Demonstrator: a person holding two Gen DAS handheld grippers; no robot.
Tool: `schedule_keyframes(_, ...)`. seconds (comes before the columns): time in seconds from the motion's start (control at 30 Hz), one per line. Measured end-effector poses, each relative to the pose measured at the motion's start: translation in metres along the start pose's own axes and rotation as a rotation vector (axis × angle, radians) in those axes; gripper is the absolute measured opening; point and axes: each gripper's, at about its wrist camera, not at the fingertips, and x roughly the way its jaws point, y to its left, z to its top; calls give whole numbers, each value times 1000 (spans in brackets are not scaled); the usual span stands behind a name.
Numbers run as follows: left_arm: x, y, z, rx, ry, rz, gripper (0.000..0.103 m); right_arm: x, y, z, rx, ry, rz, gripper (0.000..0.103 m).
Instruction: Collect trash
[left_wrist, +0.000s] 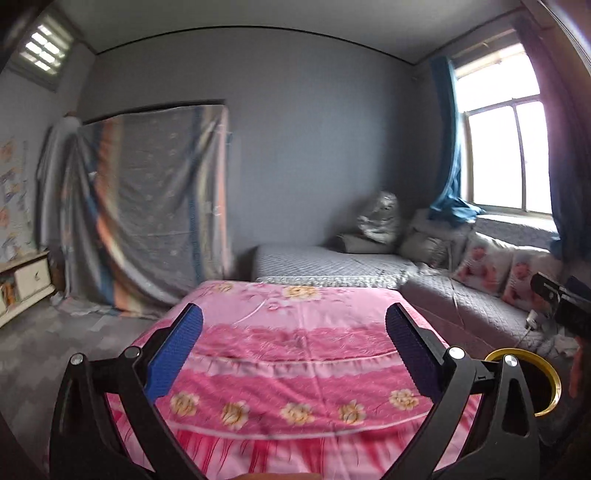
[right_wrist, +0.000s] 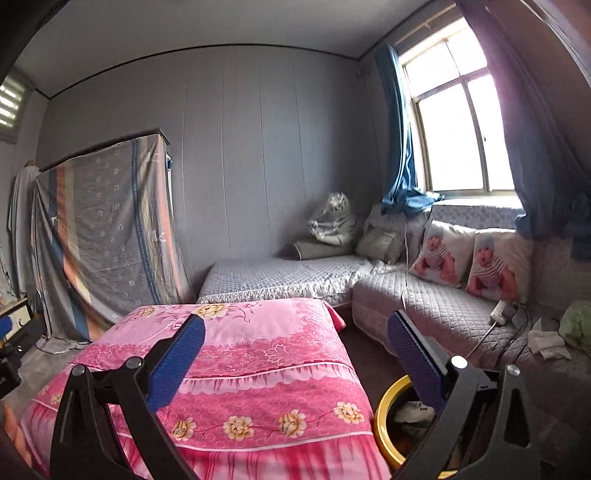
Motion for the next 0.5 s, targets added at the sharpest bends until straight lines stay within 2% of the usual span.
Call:
schedule_keyframes(0.2, -27, 19, -17, -99, -9, 59, 95, -18, 25, -23, -44, -18, -17, 96)
schedule_keyframes(0.5, -37, 15, -30, -93, 19, 63, 95, -18, 35, -46, -52, 29, -9, 96)
